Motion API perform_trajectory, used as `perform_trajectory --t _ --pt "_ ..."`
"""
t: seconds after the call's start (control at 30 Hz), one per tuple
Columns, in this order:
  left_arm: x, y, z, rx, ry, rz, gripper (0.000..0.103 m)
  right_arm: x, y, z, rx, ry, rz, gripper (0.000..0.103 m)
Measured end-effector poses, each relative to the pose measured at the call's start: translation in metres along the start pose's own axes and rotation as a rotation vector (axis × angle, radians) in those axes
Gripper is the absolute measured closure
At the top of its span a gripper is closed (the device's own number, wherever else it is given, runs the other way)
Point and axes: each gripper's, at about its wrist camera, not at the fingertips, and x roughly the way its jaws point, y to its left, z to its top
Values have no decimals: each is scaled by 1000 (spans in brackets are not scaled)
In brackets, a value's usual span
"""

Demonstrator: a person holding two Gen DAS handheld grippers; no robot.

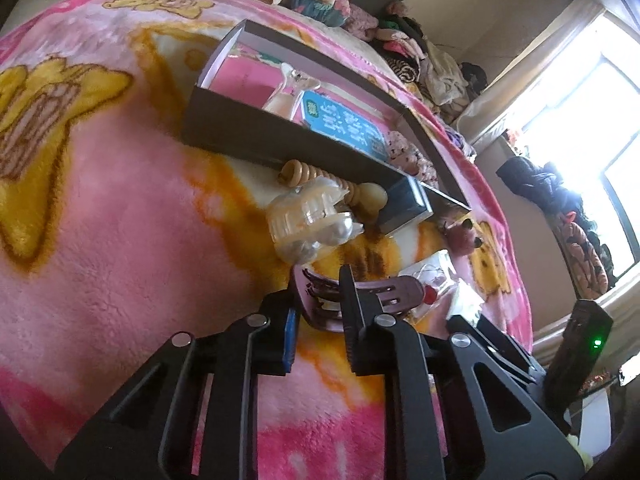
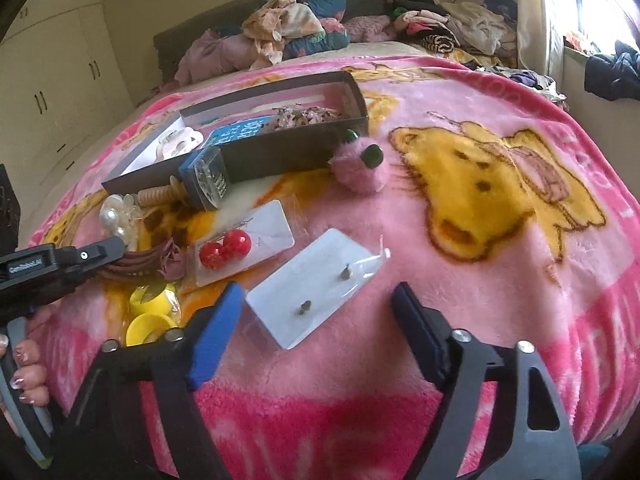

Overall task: Organize jewelry
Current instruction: 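Grasp the mauve comb clip with the left tool while the right tool grasps the clear earring bag, then carry the mauve clip and the earring bag into the grey box with both tools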

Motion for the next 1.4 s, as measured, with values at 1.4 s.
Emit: perform_trajectory --t 1.4 --pt "-40 -64 40 249 -179 -23 101 -48 -1 26 -46 -137 53 78"
